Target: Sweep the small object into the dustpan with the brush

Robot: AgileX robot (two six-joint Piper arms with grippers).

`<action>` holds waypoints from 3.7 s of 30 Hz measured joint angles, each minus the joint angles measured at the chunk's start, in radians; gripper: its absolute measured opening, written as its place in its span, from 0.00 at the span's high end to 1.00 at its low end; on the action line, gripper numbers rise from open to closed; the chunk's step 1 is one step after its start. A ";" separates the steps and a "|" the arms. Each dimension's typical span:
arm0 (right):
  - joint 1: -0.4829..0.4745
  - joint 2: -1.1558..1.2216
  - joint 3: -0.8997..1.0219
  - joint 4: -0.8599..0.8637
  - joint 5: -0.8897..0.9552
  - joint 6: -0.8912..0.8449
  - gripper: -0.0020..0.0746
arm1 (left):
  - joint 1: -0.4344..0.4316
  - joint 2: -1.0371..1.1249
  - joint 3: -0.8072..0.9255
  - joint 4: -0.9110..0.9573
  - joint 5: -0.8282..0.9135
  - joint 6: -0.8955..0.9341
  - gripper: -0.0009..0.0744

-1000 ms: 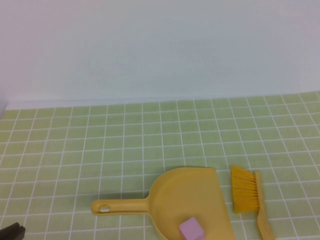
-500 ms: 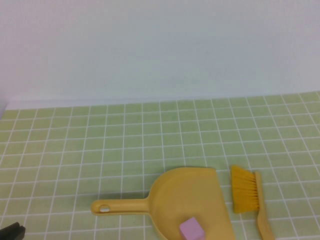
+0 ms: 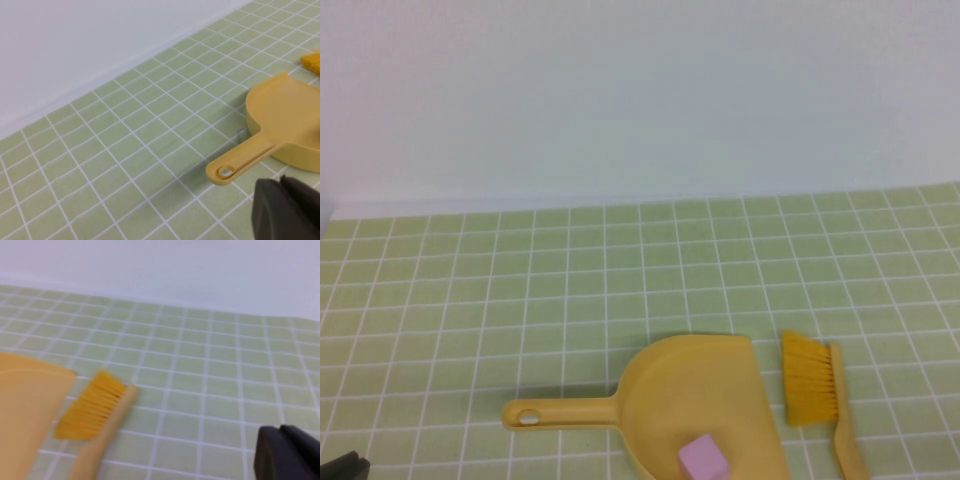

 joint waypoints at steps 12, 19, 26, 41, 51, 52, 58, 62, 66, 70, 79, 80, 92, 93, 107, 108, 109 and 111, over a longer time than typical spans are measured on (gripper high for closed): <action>-0.153 -0.169 0.101 -0.098 0.062 0.021 0.98 | 0.000 0.000 0.000 0.000 0.000 0.000 0.99; -0.153 -0.176 0.101 -0.115 0.069 0.032 0.98 | 0.000 0.000 0.000 0.000 0.000 0.000 0.99; -0.153 -0.176 0.101 -0.115 0.076 0.060 0.98 | 0.000 0.000 0.000 0.000 0.000 0.000 0.99; -0.153 -0.176 0.101 -0.113 0.084 0.063 0.98 | 0.000 0.000 0.000 0.000 0.000 0.000 0.99; -0.153 -0.176 0.101 -0.113 0.084 0.063 0.98 | 0.000 0.000 0.000 0.000 0.000 0.000 0.99; -0.153 -0.176 0.101 -0.113 0.084 0.063 0.98 | 0.000 0.000 0.000 0.000 0.000 0.000 0.99; -0.153 -0.176 0.101 -0.113 0.084 0.063 0.98 | 0.008 -0.010 0.000 0.006 -0.002 0.000 0.99; -0.153 -0.176 0.101 -0.113 0.084 0.063 0.98 | 0.114 -0.027 0.000 -0.001 -0.067 0.000 0.99; -0.153 -0.176 0.101 -0.113 0.084 0.063 0.98 | 0.240 -0.027 0.000 -0.033 -0.211 -0.006 0.99; -0.153 -0.176 0.101 -0.109 0.084 0.063 0.98 | 0.413 -0.027 0.004 -0.123 -0.301 -0.006 0.99; -0.153 -0.176 0.101 -0.109 0.084 0.063 0.98 | 0.621 -0.049 0.210 -0.174 -0.436 -0.006 0.99; -0.153 -0.176 0.101 -0.109 0.084 0.063 0.98 | 0.619 -0.069 0.248 -0.177 -0.450 -0.006 0.99; -0.153 -0.176 0.101 -0.109 0.084 0.063 0.98 | 0.620 -0.249 0.397 -0.272 -0.339 -0.009 0.99; -0.153 -0.176 0.101 -0.109 0.084 0.063 0.98 | 0.617 -0.249 0.397 -0.272 -0.329 -0.001 0.99; -0.153 -0.176 0.101 -0.109 0.084 0.063 0.98 | 0.590 -0.249 0.397 -0.267 -0.267 0.021 0.99; -0.153 -0.176 0.101 -0.109 0.084 0.063 0.98 | 0.590 -0.249 0.397 -0.267 -0.255 0.021 0.99; -0.153 -0.176 0.101 -0.109 0.084 0.063 0.98 | 0.590 -0.249 0.397 -0.267 -0.246 0.021 0.99; -0.153 -0.176 0.101 -0.109 0.084 0.063 0.98 | 0.590 -0.249 0.397 -0.267 -0.246 0.021 0.99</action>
